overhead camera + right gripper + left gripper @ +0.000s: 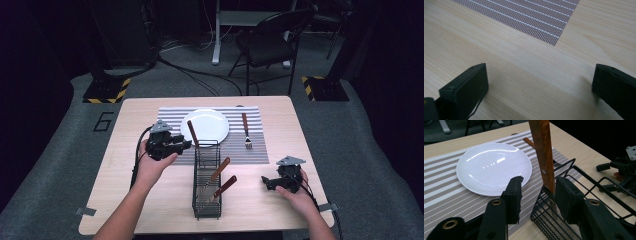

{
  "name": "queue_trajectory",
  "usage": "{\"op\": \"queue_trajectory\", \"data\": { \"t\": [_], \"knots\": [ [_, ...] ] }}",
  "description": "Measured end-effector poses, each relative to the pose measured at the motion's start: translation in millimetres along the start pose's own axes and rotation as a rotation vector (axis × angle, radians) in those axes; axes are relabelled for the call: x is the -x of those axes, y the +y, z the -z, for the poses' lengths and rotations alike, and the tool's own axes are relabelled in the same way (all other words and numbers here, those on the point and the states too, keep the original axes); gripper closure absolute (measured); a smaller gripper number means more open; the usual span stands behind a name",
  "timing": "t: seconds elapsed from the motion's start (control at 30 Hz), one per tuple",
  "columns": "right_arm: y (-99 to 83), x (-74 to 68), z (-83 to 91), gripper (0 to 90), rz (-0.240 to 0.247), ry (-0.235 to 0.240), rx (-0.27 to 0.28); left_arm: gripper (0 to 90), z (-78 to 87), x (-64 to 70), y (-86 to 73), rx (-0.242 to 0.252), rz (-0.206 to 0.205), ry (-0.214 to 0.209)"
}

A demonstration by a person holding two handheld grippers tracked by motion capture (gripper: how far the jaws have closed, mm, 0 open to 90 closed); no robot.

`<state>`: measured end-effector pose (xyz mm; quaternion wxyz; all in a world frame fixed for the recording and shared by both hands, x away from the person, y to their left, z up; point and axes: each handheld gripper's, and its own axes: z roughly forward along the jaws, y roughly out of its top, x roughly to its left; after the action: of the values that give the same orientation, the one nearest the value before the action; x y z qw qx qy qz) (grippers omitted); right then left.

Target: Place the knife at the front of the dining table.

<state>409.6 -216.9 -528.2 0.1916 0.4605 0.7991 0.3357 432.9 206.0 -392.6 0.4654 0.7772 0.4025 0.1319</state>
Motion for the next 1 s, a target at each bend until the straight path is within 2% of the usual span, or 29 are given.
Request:
{"op": "queue_trajectory", "data": {
  "t": [0.27, 0.63, 0.73, 0.8, 0.9, 1.0],
  "knots": [
    [-0.2, 0.4, 0.1, 0.0, 0.006, 0.004, 0.000, 58.8, -12.8, 6.6, 0.8, -0.011, -0.010, -0.021],
    [-0.4, 1.0, -0.1, 0.0, 0.015, 0.006, 0.004, 70.2, -24.8, 10.4, -0.7, -0.002, -0.019, -0.020],
    [-0.4, 1.1, -0.1, 0.0, 0.017, 0.005, 0.003, 71.2, -25.9, 9.0, -0.9, 0.007, 0.000, -0.030],
    [-0.3, 1.0, 0.0, 0.0, 0.016, 0.006, 0.004, 72.2, -25.8, 8.5, -0.7, 0.013, 0.011, -0.051],
    [-0.4, 1.0, -0.1, 0.0, 0.016, 0.005, 0.004, 73.2, -25.1, 9.3, -0.5, 0.014, 0.011, -0.056],
    [-0.5, 1.1, -0.1, 0.0, 0.018, 0.007, 0.004, 74.6, -23.4, 13.6, -0.6, 0.025, -0.001, -0.080]
  ]
}}
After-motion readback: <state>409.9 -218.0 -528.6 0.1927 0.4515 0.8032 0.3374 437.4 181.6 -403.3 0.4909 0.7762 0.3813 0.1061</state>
